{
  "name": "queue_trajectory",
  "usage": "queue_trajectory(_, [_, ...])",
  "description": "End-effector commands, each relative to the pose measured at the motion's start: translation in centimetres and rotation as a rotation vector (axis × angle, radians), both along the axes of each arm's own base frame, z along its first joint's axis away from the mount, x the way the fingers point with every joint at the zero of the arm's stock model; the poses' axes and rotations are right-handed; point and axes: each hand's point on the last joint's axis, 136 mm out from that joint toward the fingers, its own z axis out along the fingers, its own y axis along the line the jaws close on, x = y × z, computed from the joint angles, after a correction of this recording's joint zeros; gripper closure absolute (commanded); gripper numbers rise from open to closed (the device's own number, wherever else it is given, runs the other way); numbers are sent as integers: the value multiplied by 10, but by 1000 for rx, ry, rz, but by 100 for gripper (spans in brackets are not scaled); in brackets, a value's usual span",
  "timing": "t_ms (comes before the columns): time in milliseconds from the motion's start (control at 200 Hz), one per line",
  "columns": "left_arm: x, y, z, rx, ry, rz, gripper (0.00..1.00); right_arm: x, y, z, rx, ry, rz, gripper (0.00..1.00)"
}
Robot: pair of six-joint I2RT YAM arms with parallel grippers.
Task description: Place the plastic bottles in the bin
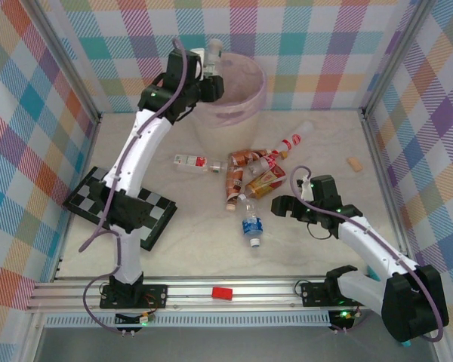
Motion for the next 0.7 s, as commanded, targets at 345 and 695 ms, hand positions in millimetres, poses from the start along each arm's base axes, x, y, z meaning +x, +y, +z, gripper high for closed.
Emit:
queue_trajectory(345, [40,-9,-39,-45,45,16,70,-28,44,-14,54,49,137,6])
queue_trajectory(695, [50,-9,-63,-44,89,12,33,-32,67,-20,35,58,197,6])
